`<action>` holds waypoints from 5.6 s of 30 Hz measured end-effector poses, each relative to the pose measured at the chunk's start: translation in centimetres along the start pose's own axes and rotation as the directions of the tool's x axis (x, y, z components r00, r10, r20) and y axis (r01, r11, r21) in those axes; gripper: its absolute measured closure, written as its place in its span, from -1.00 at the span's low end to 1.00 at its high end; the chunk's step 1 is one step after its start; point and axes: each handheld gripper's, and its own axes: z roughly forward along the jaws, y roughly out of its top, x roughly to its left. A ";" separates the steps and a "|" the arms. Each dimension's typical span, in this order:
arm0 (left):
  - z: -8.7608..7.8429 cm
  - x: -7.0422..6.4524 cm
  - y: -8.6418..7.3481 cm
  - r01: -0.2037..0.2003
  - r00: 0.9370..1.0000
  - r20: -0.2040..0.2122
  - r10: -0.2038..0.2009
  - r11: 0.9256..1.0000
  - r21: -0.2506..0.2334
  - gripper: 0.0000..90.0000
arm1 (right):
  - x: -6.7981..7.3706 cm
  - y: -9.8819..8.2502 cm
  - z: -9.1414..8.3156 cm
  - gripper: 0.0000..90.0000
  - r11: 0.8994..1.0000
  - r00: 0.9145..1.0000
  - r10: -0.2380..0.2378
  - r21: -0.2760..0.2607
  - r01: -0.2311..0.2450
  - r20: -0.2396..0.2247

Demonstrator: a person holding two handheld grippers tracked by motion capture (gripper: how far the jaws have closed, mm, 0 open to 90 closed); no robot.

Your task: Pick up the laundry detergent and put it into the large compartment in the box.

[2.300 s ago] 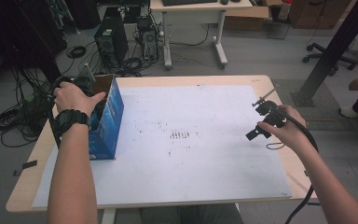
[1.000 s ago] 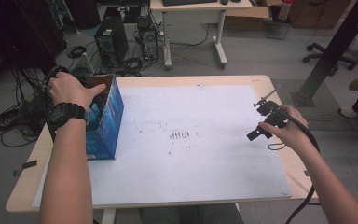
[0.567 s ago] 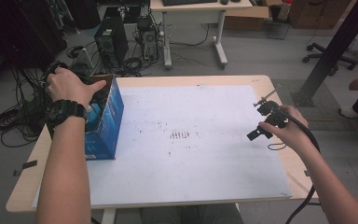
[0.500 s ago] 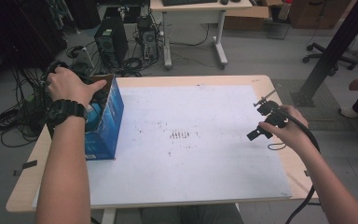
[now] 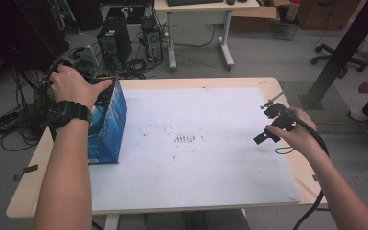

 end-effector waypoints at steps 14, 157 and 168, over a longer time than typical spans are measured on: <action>-0.6 -2.5 0.4 -0.047 0.999 0.015 0.047 0.999 -0.021 -0.67 | -0.1 -0.3 -0.4 -0.58 1.000 1.000 0.003 -0.007 -0.003 0.001; 3.8 -14.1 -2.1 -0.306 0.939 0.170 0.298 0.952 0.026 -0.69 | -0.5 -1.4 -1.1 -0.59 1.000 1.000 0.023 -0.020 -0.023 -0.001; 3.9 -14.1 -2.2 -0.312 0.936 0.182 0.302 0.950 0.026 -0.69 | -0.4 -1.3 -1.0 -0.59 1.000 1.000 0.019 -0.013 -0.019 0.001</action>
